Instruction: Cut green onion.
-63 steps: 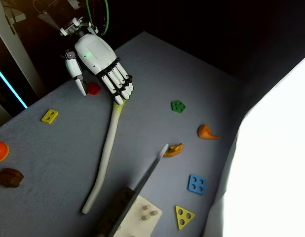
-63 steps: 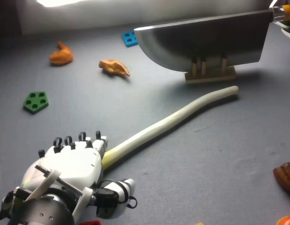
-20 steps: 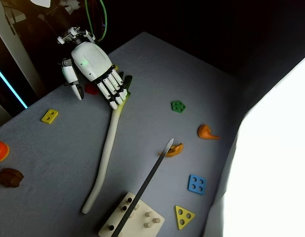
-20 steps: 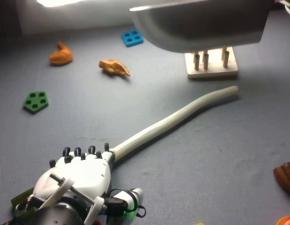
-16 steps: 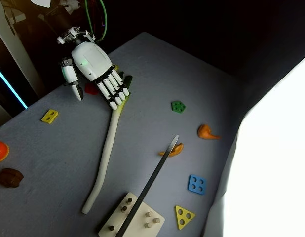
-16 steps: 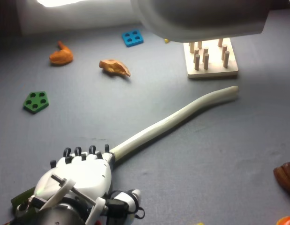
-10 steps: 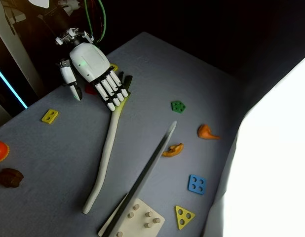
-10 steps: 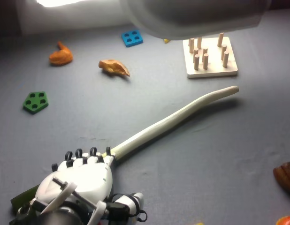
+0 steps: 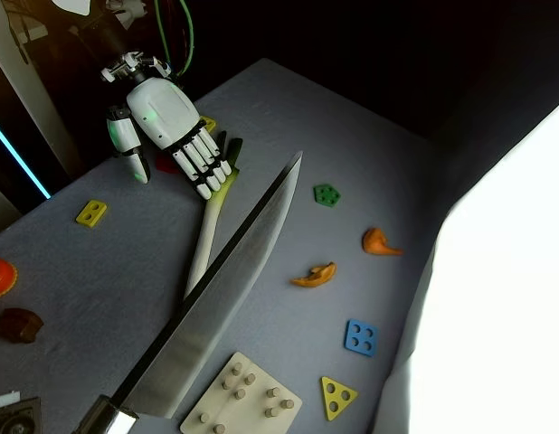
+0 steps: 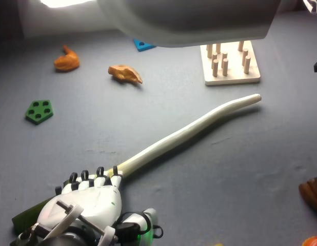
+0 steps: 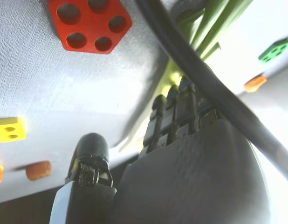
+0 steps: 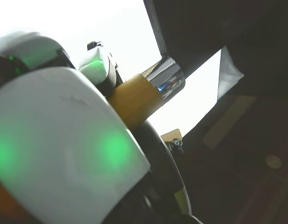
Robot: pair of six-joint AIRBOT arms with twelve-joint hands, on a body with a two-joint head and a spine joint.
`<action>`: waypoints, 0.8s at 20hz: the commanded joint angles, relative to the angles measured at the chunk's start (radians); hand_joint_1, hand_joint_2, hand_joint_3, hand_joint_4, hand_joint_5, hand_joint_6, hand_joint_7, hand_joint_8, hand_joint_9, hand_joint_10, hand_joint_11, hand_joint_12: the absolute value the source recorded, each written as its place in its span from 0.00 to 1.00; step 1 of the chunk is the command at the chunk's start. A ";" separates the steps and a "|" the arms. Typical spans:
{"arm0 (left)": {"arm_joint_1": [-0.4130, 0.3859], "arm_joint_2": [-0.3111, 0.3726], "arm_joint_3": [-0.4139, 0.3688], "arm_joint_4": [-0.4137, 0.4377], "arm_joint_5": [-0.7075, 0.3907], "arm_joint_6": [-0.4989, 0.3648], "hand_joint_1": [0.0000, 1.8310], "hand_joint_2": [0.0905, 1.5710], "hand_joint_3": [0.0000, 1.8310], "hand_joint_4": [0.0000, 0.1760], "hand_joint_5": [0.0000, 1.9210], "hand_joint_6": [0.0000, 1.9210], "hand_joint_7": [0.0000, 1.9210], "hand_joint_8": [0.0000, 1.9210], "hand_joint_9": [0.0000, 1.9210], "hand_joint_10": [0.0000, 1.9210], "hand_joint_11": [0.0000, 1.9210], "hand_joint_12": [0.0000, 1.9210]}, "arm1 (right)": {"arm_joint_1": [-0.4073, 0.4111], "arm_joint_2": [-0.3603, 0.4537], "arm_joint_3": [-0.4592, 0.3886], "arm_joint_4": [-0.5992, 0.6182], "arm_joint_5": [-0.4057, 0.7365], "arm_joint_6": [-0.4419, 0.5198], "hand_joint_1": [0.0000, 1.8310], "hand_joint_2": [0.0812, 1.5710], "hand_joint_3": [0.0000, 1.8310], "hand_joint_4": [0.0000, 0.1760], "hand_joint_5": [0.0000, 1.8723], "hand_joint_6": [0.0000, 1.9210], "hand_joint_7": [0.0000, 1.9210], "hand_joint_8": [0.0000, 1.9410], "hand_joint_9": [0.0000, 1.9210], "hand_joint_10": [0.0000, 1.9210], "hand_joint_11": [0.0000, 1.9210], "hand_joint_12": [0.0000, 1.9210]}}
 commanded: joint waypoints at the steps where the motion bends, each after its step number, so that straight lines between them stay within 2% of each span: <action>1: 0.003 -0.003 -0.004 0.049 0.048 0.000 0.00 0.90 0.00 0.00 0.01 0.00 0.00 0.00 0.00 0.00 0.00 0.00 | 0.006 0.013 -0.026 0.030 0.162 -0.033 0.86 0.51 0.36 1.00 0.67 0.99 0.81 1.00 0.84 1.00 0.86 1.00; 3: 0.011 -0.003 -0.008 0.040 0.048 0.000 0.00 0.89 0.00 0.00 0.01 0.00 0.00 0.00 0.00 0.00 0.00 0.00 | -0.020 0.020 -0.102 0.093 0.218 -0.158 0.86 0.50 0.36 1.00 0.68 1.00 0.81 1.00 0.85 1.00 0.87 1.00; 4: 0.015 -0.003 -0.010 0.037 0.048 0.000 0.00 0.90 0.00 0.00 0.01 0.01 0.01 0.00 0.00 0.00 0.00 0.00 | -0.035 0.020 -0.123 0.094 0.252 -0.187 0.87 0.50 0.37 1.00 0.69 1.00 0.82 1.00 0.85 1.00 0.87 1.00; 5: 0.021 -0.004 -0.011 0.037 0.048 0.000 0.00 0.90 0.01 0.00 0.01 0.01 0.01 0.01 0.00 0.00 0.00 0.00 | -0.046 0.020 -0.140 0.100 0.263 -0.197 0.87 0.49 0.39 1.00 0.69 1.00 0.82 1.00 0.85 1.00 0.87 1.00; 8: 0.027 -0.008 -0.012 0.032 0.046 0.000 0.02 0.90 0.00 0.00 0.02 0.00 0.02 0.00 0.01 0.00 0.00 0.00 | -0.051 0.015 -0.168 0.217 0.265 -0.238 0.86 0.50 0.39 1.00 0.65 1.00 0.79 1.00 0.83 1.00 0.85 1.00; 10: 0.027 -0.009 -0.012 0.030 0.046 0.000 0.04 0.91 0.01 0.00 0.02 0.00 0.00 0.00 0.00 0.00 0.00 0.00 | -0.055 0.009 -0.181 0.281 0.286 -0.271 0.87 0.50 0.39 1.00 0.67 1.00 0.79 1.00 0.83 1.00 0.84 1.00; 11: 0.027 -0.009 -0.012 0.030 0.046 0.000 0.08 0.92 0.00 0.00 0.02 0.00 0.00 0.00 0.00 0.00 0.00 0.00 | -0.060 0.004 -0.184 0.300 0.292 -0.283 0.88 0.50 0.39 1.00 0.70 1.00 0.79 1.00 0.83 1.00 0.85 1.00; 14: 0.025 -0.009 -0.012 0.027 0.046 0.000 0.07 0.91 0.00 0.00 0.04 0.01 0.01 0.00 0.00 0.00 0.00 0.00 | -0.083 -0.012 -0.185 0.323 0.290 -0.304 0.88 0.51 0.38 1.00 0.65 1.00 0.80 1.00 0.84 1.00 0.86 1.00; 16: 0.024 -0.009 -0.012 0.025 0.045 0.000 0.07 0.92 0.00 0.00 0.02 0.00 0.01 0.00 0.00 0.00 0.00 0.00 | -0.095 -0.019 -0.185 0.334 0.269 -0.309 0.89 0.51 0.38 1.00 0.67 1.00 0.80 1.00 0.84 1.00 0.86 1.00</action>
